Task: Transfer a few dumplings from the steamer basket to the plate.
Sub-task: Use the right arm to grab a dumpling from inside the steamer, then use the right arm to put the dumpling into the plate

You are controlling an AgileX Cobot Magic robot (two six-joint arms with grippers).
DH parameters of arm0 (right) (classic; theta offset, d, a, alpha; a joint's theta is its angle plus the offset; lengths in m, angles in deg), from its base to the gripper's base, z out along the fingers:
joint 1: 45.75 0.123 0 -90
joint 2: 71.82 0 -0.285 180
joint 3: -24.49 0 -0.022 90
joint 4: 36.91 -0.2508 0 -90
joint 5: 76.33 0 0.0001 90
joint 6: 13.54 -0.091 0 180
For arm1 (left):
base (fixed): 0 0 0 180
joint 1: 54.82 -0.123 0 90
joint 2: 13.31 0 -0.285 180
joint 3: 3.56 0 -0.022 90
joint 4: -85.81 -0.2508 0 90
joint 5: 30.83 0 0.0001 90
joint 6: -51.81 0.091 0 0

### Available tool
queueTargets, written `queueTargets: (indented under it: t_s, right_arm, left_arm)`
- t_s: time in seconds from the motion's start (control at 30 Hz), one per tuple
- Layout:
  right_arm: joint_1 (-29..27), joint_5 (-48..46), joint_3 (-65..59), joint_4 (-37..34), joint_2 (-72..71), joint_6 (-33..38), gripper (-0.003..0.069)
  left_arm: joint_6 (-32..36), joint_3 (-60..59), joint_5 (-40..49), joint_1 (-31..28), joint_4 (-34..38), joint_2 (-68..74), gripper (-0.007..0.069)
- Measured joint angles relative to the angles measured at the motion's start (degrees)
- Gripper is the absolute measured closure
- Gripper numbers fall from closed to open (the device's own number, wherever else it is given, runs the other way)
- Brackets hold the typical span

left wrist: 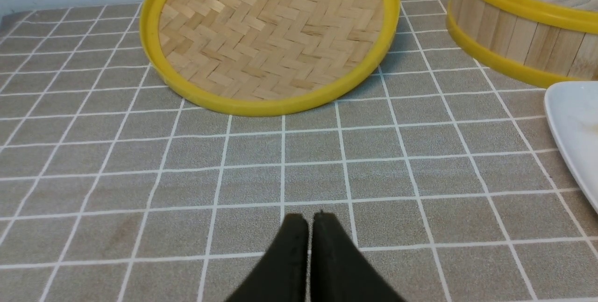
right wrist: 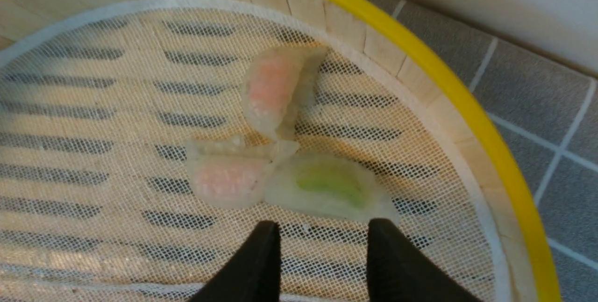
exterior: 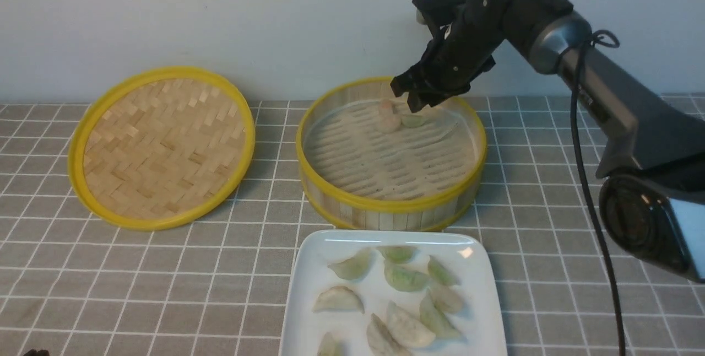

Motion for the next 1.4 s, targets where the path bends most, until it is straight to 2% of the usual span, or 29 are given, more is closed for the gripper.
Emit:
queueTargets:
  t_s: [0.13,0.23,0.73,0.87,0.9,0.93,1.0,1.2,1.4]
  right_arm:
    - [0.1,1.3,0.2,-0.4,2.0,2.0,0.0309]
    - [0.1,3.3,0.2,-0.4,3.3,2.4,0.0281]
    - [0.2,9.1,0.4,1.8,5.8,2.6,0.0282]
    - [0.2,6.9,1.3,1.8,5.9,2.4,0.0398]
    - [0.2,5.7,1.7,1.6,5.9,2.2,0.0438]
    - [0.2,3.1,2.9,1.5,5.9,2.1,0.0520]
    - [0.2,1.6,5.0,1.2,6.0,2.0,0.0589]
    - [0.3,0.0,10.2,-0.9,5.0,-0.1,0.0590]
    - [1.6,-0.4,8.6,-2.9,-0.9,-0.6,0.0590]
  left_arm:
    - [0.0,0.0,0.1,0.0,0.0,0.0,0.0629]
    - [0.0,0.0,0.1,0.0,0.0,0.0,0.0629]
    - [0.0,0.0,0.1,0.0,0.0,0.0,0.0629]
    - [0.0,0.0,0.1,0.0,0.0,0.0,0.0629]
    - [0.0,0.0,0.1,0.0,0.0,0.0,0.0629]
    - [0.0,0.0,0.1,0.0,0.0,0.0,0.0629]
    - [0.0,0.0,0.1,0.0,0.0,0.0,0.0629]
    - [0.0,0.0,0.1,0.0,0.0,0.0,0.0629]
    - [0.0,0.0,0.1,0.0,0.0,0.0,0.0629]
